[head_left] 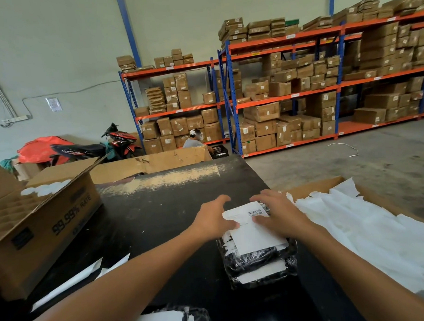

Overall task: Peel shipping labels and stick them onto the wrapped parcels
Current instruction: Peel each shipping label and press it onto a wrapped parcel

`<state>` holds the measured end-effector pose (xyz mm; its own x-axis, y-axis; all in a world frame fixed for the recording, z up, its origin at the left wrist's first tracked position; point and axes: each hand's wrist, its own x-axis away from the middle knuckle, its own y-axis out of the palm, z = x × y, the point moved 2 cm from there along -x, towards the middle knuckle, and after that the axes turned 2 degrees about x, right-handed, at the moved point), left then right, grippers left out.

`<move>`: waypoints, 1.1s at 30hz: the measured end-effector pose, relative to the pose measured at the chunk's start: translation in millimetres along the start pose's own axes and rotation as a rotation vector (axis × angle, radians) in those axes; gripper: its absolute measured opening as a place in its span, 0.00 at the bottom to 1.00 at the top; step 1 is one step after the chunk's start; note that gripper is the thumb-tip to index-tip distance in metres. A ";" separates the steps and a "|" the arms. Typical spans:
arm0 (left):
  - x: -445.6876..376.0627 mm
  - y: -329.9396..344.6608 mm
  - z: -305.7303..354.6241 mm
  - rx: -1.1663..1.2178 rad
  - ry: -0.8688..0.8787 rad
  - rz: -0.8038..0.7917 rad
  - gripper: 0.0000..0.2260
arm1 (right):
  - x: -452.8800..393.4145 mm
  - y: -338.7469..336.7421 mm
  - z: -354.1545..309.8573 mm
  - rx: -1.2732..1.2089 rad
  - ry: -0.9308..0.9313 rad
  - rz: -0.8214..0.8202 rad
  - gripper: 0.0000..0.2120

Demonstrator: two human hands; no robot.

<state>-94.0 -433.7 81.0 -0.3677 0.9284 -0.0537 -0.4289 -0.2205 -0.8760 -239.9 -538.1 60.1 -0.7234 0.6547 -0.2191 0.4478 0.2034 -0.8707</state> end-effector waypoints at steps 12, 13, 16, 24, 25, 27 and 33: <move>-5.8 5.7 -9.6 -0.459 0.032 -0.237 0.33 | -5.9 6.5 25.5 0.039 0.105 -0.214 0.26; -6.8 9.7 -6.6 -0.428 0.026 -0.269 0.35 | -11.3 6.1 18.7 0.038 0.081 -0.208 0.25; -9.2 19.0 0.6 -0.428 -0.028 -0.349 0.36 | -22.9 14.0 6.1 0.045 0.080 -0.254 0.24; -8.4 11.1 -18.2 -0.325 -0.169 -0.384 0.39 | -30.2 19.7 13.6 -0.007 0.202 -0.262 0.30; -7.1 12.8 -13.6 -0.322 -0.159 -0.385 0.39 | -31.5 22.2 10.3 -0.003 0.194 -0.258 0.29; -6.7 16.3 -6.8 -0.337 -0.159 -0.411 0.38 | -31.9 28.2 6.6 -0.015 0.186 -0.253 0.28; -13.2 6.3 -24.1 -0.294 -0.303 -0.389 0.38 | -35.8 26.1 9.9 -0.017 0.255 -0.260 0.32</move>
<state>-71.9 -440.2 64.6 -0.4669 0.7880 0.4013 -0.3480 0.2534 -0.9026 -207.5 -563.4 40.8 -0.6612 0.7393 0.1274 0.2760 0.3977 -0.8750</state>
